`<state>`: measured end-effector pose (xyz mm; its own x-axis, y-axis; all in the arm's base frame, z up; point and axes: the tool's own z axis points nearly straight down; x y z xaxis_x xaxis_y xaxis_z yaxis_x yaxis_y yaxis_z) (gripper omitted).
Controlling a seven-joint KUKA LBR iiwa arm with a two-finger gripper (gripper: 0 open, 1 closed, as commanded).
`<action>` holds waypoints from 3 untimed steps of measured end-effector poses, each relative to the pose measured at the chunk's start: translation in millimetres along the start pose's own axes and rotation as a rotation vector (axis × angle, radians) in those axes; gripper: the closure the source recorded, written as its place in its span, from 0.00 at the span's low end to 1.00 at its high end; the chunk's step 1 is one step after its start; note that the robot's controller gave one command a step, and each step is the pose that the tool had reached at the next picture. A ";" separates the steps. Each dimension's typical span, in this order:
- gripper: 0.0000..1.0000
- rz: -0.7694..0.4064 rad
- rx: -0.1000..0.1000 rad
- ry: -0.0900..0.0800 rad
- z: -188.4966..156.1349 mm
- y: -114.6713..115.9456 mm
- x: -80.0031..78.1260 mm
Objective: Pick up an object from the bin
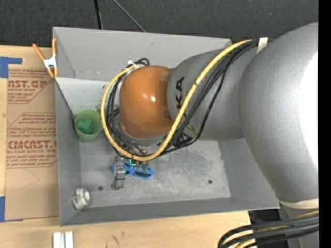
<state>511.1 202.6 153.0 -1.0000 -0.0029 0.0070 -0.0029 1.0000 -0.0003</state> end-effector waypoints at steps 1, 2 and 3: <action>0.00 0.007 0.003 -0.001 87.5 -65.1 4.2; 0.00 0.119 -0.002 -0.008 52.7 -76.2 9.7; 0.00 0.363 -0.001 -0.004 52.7 -64.8 29.4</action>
Offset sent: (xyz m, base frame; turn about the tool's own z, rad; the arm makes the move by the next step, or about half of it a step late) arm -0.0028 -0.0621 -0.0830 0.0033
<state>481.5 137.6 100.5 -0.9358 0.3526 0.0026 0.3526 0.9358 -0.0012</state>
